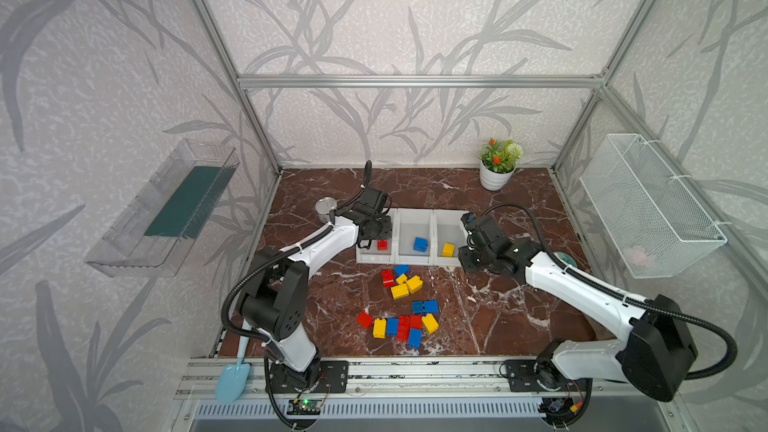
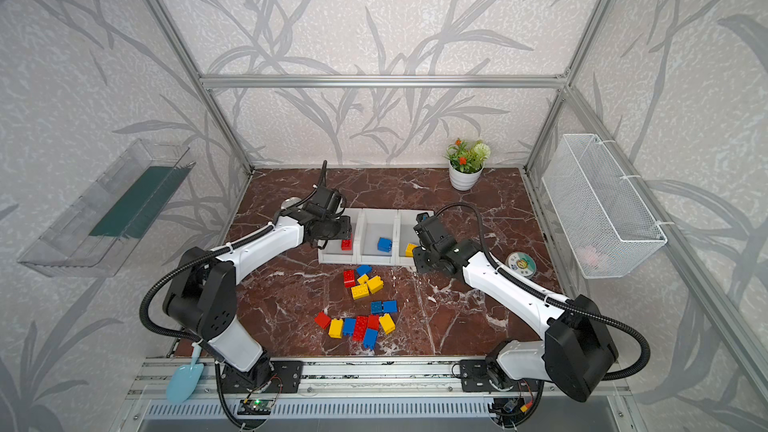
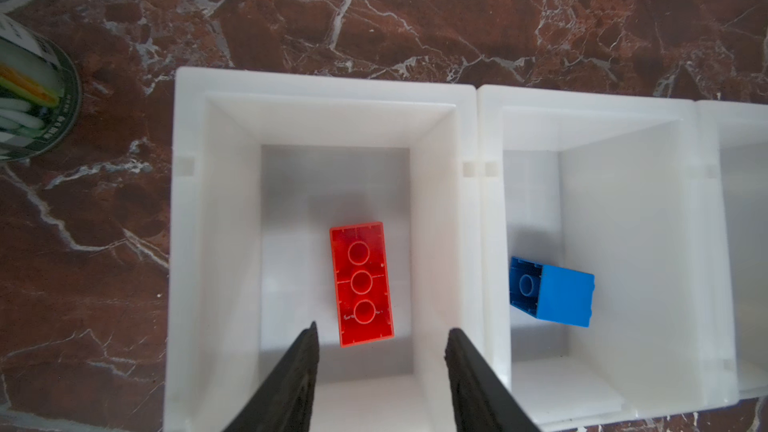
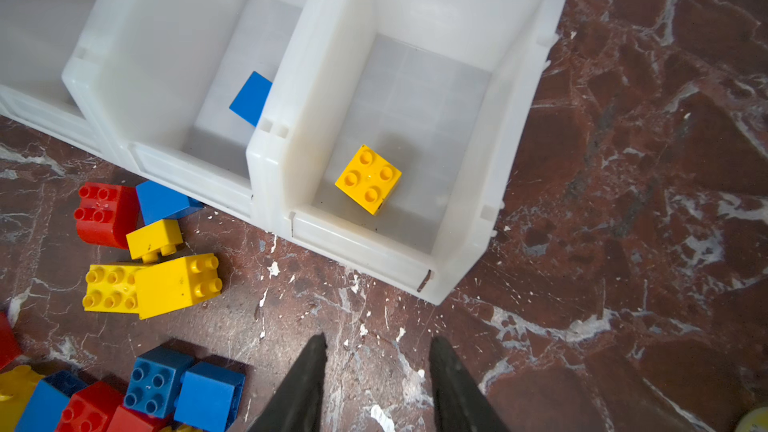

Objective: Sort the legos into containers by color
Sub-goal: 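Reach the right gripper down to the pile while the left gripper hovers over the bin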

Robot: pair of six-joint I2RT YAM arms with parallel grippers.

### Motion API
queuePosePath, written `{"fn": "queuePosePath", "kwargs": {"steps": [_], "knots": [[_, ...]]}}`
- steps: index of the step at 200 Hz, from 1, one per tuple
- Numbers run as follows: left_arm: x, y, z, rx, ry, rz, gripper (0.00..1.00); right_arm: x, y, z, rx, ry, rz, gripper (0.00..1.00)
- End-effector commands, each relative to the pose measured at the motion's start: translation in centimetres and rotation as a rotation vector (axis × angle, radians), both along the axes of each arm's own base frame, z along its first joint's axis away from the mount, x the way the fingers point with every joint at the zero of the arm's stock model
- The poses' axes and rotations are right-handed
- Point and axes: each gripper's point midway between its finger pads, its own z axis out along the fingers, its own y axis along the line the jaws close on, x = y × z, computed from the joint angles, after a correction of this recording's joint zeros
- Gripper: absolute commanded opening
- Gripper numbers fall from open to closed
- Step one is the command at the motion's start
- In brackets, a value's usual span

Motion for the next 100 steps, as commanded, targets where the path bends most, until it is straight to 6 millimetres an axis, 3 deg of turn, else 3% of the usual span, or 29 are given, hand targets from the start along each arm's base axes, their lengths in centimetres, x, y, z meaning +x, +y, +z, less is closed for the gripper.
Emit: {"fn": "queuePosePath", "kwargs": {"steps": [1, 45, 100], "knots": [[0.2, 0.2, 1.9, -0.048, -0.056, 0.023, 0.52, 0.1, 0.7, 1.3, 0.03, -0.018, 0.017, 0.43], [0.1, 0.7, 2.8, -0.075, -0.117, 0.044, 0.53, -0.2, 2.4, 0.6, 0.034, 0.002, 0.068, 0.43], [-0.2, 0.7, 2.9, -0.102, -0.128, 0.055, 0.53, -1.5, 7.3, -0.9, 0.038, 0.048, 0.223, 0.47]]}}
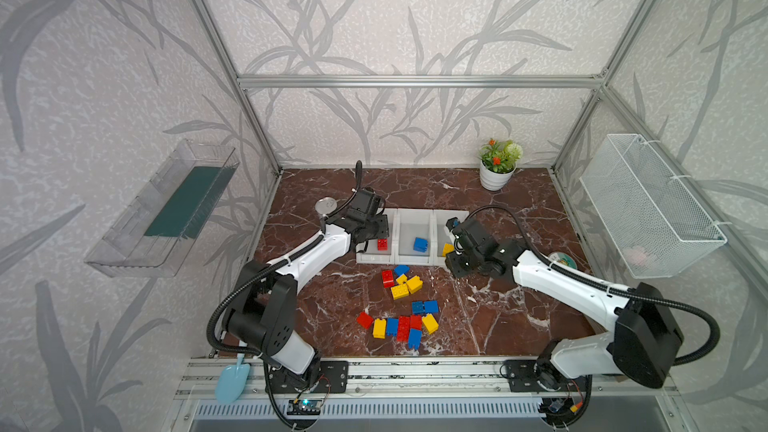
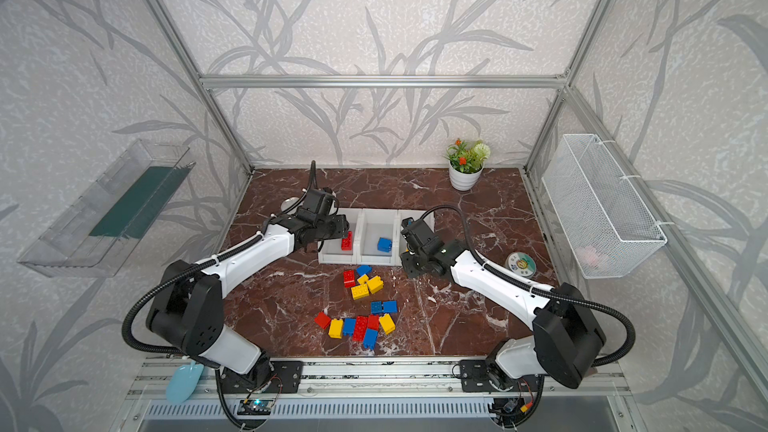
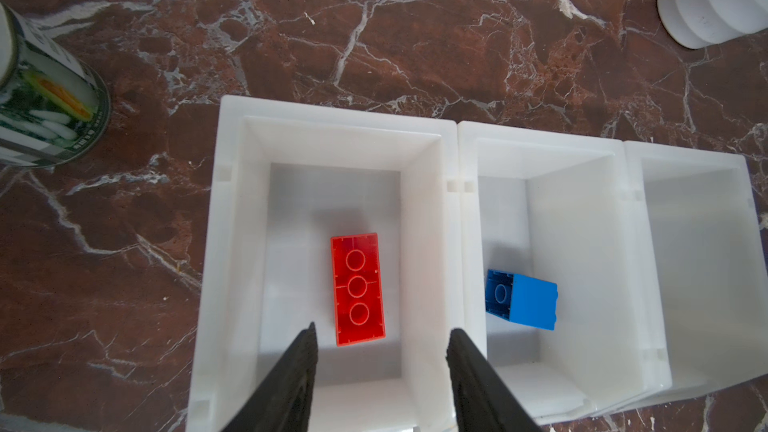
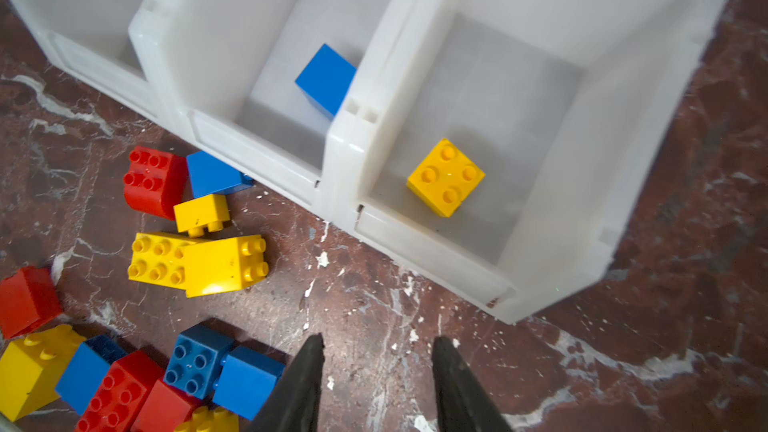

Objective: Sort the legos into containers by color
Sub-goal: 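Reach the right gripper down to the pile while the left gripper hovers over the bin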

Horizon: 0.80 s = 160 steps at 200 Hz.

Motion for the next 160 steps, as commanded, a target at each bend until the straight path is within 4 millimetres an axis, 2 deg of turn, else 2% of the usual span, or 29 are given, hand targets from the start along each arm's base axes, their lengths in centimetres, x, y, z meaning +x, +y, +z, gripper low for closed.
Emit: {"fn": "queuePosePath", "kwargs": {"steps": [1, 39, 69, 116, 121, 160], "knots": [[0.0, 0.2, 1.3, -0.03, -0.041, 0.016, 0.53, -0.1, 2.8, 0.4, 0.028, -0.001, 0.08, 0.47], [-0.3, 0.2, 1.2, -0.036, -0.034, 0.01, 0.53, -1.2, 6.7, -0.5, 0.041, 0.026, 0.176, 0.57], [-0.5, 0.4, 1.2, -0.033, -0.038, 0.017, 0.53, -1.9, 9.0, -1.4, 0.04, 0.056, 0.227, 0.65], [-0.7, 0.4, 1.0, -0.039, -0.029, 0.016, 0.53, -2.3, 9.9, -2.7, 0.013, 0.097, 0.249, 0.69], [-0.8, 0.4, 1.0, -0.041, -0.028, 0.014, 0.53, -2.4, 9.9, -3.9, -0.006, 0.118, 0.248, 0.7], [-1.0, 0.5, 1.3, -0.042, -0.032, 0.011, 0.53, -3.0, 11.0, -5.6, -0.019, 0.166, 0.28, 0.66]]}}
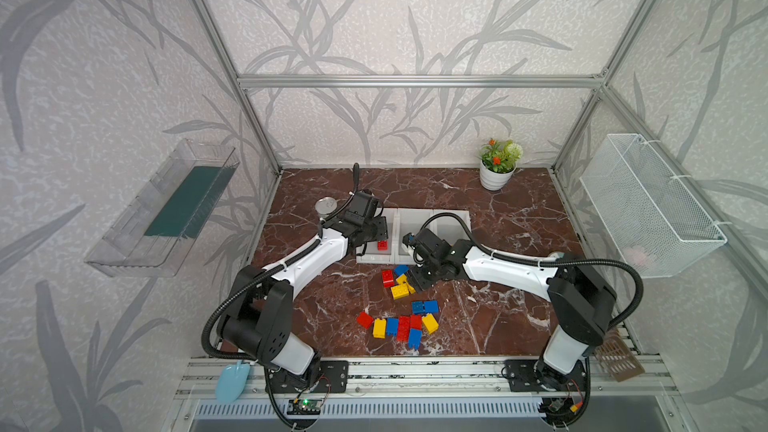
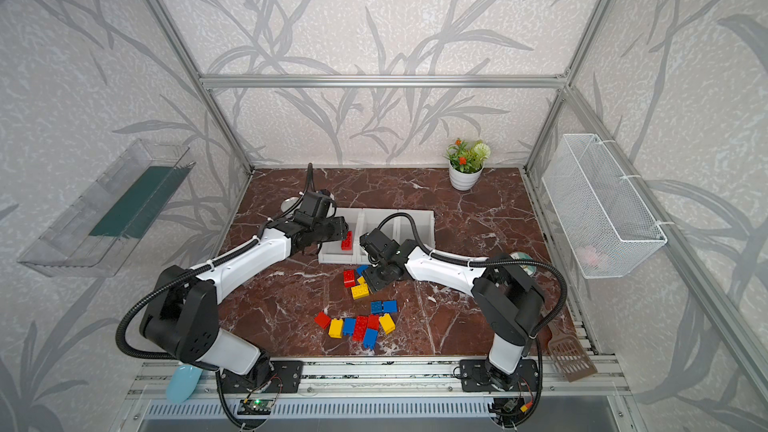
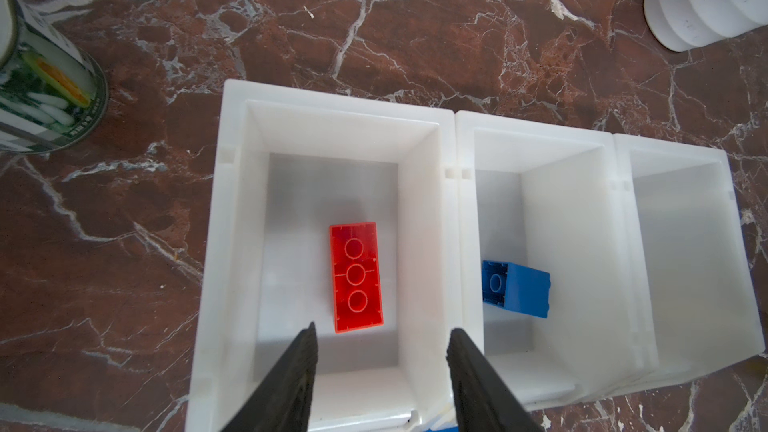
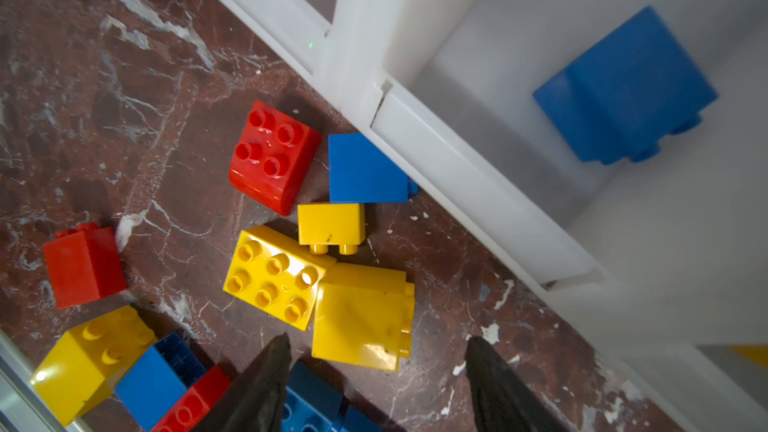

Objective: Sort the legos into containers by color
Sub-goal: 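Reach the right gripper down to the pile while the left gripper hovers over the bin, then grasp a yellow brick in the pile with the right gripper and lift it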

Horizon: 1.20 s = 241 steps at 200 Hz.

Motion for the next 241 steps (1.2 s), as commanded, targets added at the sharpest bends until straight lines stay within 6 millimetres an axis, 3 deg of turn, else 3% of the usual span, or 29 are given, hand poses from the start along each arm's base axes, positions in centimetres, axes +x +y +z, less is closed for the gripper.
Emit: {"fn": "queuePosePath", "kwargs": {"steps": [1, 56, 110, 147, 159, 173, 196, 219, 241], "knots": [[-0.1, 0.2, 1.1, -0.02, -0.025, 0.009, 0.53, -0.5, 1.4, -0.4, 0.001, 0.027, 0.038, 0.66], [-0.3, 0.0, 1.2, -0.032, -0.02, 0.0, 0.53, -0.3, 1.4, -2.2, -0.053, 0.058, 0.019, 0.52], [-0.4, 0.2, 1.1, -0.032, -0.027, 0.01, 0.54, -0.1, 0.6, -1.8, -0.07, 0.029, -0.006, 0.38], [-0.4, 0.1, 1.0, -0.039, -0.022, 0.006, 0.53, 0.9, -0.5, 1.9, -0.046, -0.036, 0.026, 0.37], [-0.4, 0.2, 1.0, -0.035, -0.025, 0.006, 0.54, 1.7, -1.2, 3.7, -0.028, -0.06, 0.026, 0.37], [-0.4, 0.2, 1.1, -0.033, -0.029, 0.008, 0.54, 2.8, -2.2, 7.3, 0.019, -0.124, 0.019, 0.37], [-0.5, 0.3, 0.9, -0.034, -0.025, 0.011, 0.54, 5.6, -5.5, 10.9, 0.016, -0.253, -0.058, 0.37], [-0.6, 0.1, 0.7, -0.051, -0.023, 0.013, 0.54, 9.0, -9.0, 11.8, 0.028, -0.338, -0.179, 0.38], [-0.7, -0.1, 0.7, -0.058, -0.018, 0.005, 0.54, 11.6, -11.8, 10.9, -0.01, -0.337, -0.288, 0.38]]}}
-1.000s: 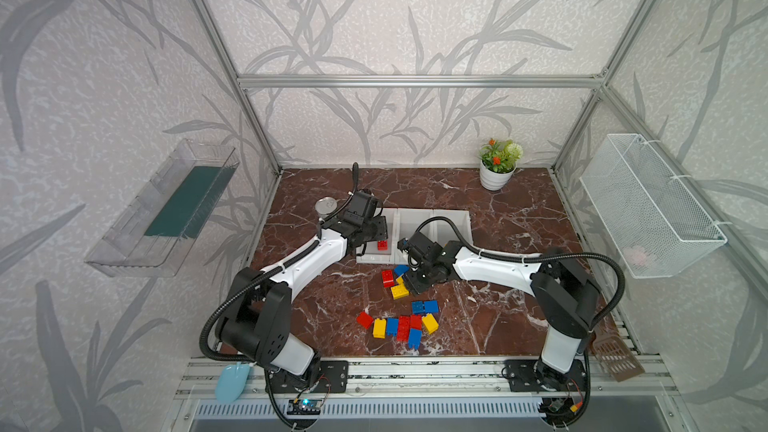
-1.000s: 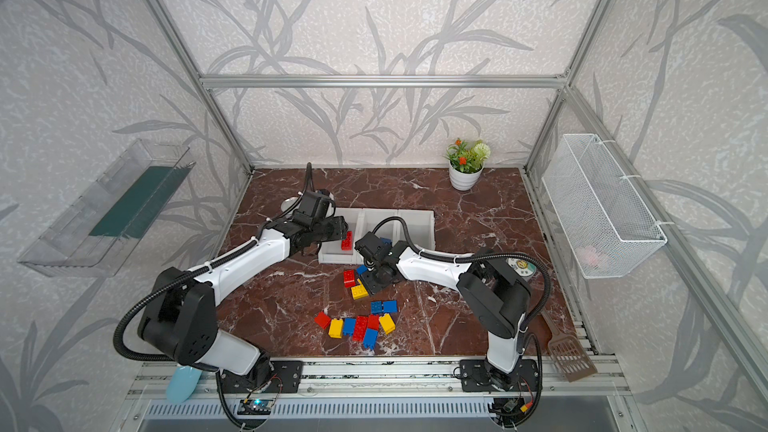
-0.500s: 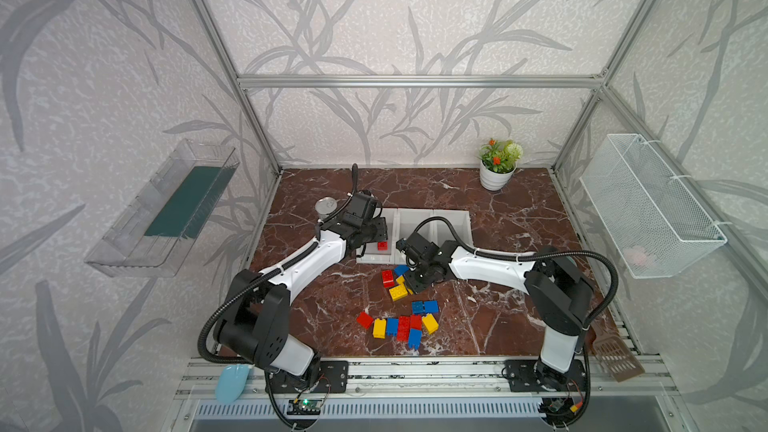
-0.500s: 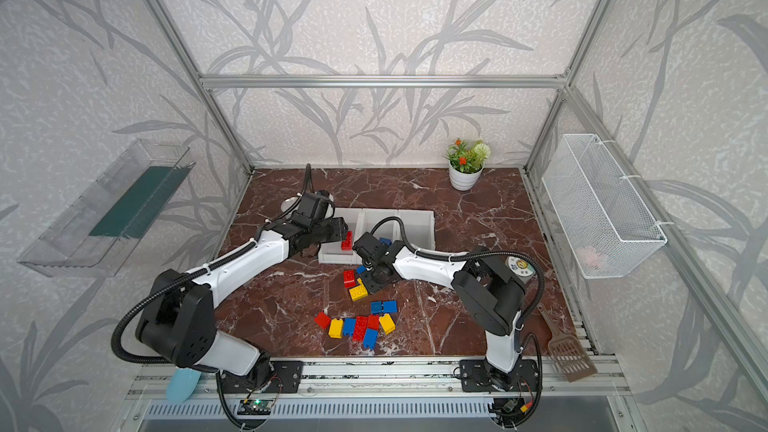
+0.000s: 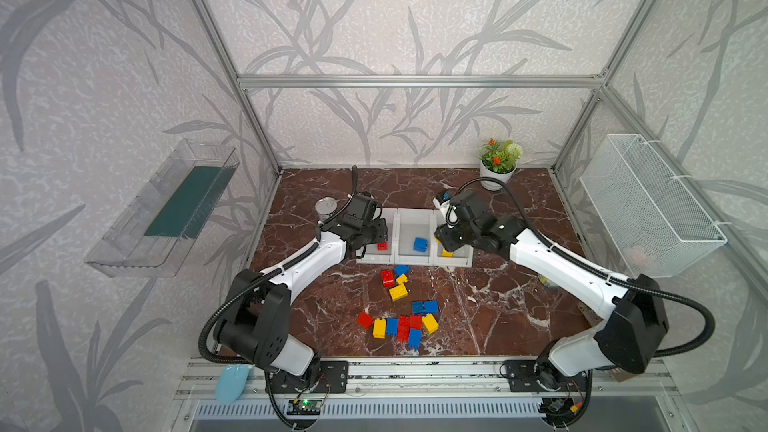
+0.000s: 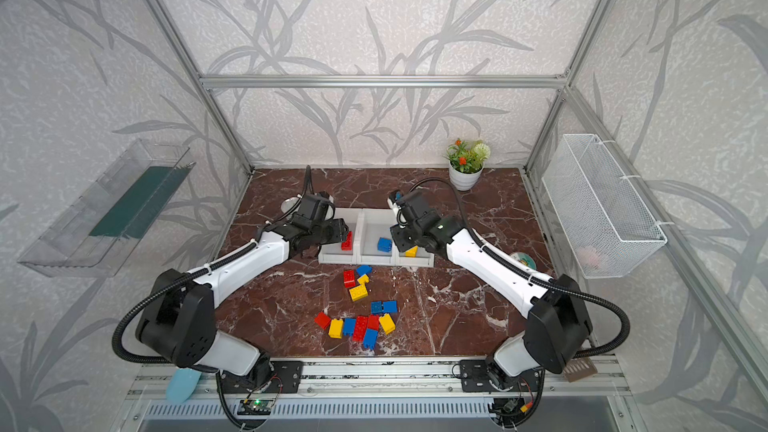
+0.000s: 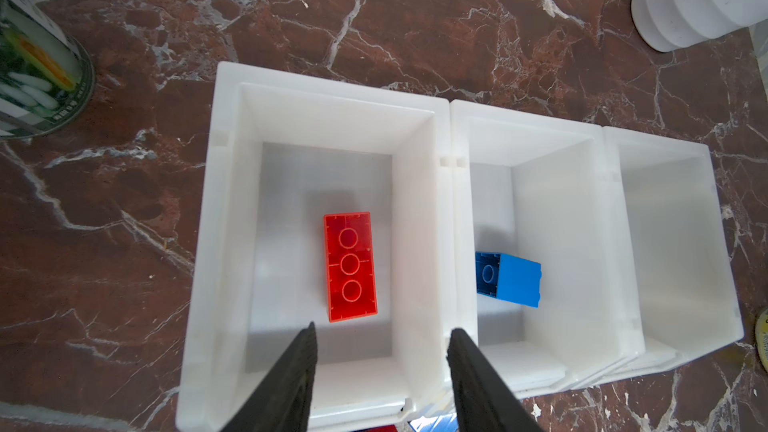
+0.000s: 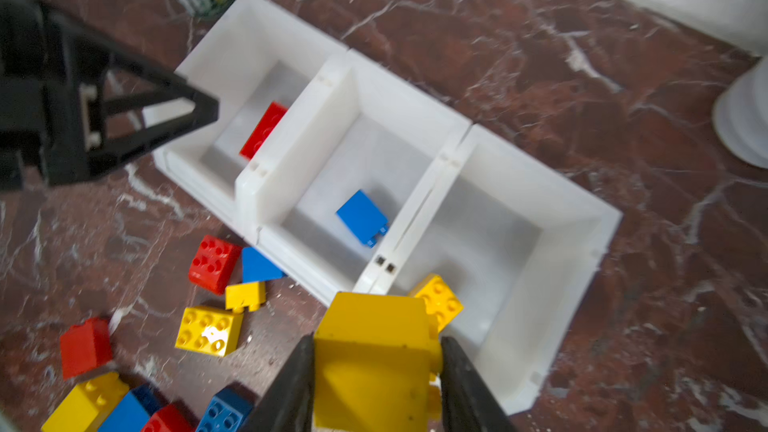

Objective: Sort the legos into containers by color
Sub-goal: 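Grasp a yellow brick in the pile with the right gripper and lift it, then drop the yellow brick into the compartment nearest the right gripper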

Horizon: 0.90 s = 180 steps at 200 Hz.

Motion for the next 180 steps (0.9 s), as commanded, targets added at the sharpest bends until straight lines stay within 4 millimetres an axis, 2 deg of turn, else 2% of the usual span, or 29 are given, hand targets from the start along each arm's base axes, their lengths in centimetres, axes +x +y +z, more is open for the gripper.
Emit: {"fn": "queuePosePath", "kwargs": {"steps": [1, 39, 66, 84, 119, 180], "knots": [[0.0, 0.1, 0.9, -0.027, -0.024, 0.009, 0.54, 2.3, -2.9, -2.3, -0.073, 0.007, -0.1, 0.38], [-0.4, 0.5, 1.1, -0.01, -0.027, 0.011, 0.54, 3.9, -3.6, -5.6, -0.064, 0.099, -0.137, 0.39], [-0.7, 0.7, 1.0, -0.009, -0.02, 0.012, 0.54, 4.4, -3.7, -6.7, -0.067, 0.137, -0.146, 0.4], [-0.8, 0.8, 1.0, -0.007, -0.019, 0.018, 0.54, 4.4, -3.4, -6.9, -0.057, 0.145, -0.143, 0.43], [-0.9, 1.2, 1.1, 0.003, -0.024, 0.033, 0.54, 4.2, -3.4, -7.0, -0.057, 0.15, -0.14, 0.59], [-1.0, 1.4, 1.2, 0.01, -0.026, 0.035, 0.54, 4.1, -3.2, -6.2, -0.035, 0.143, -0.136, 0.62]]}}
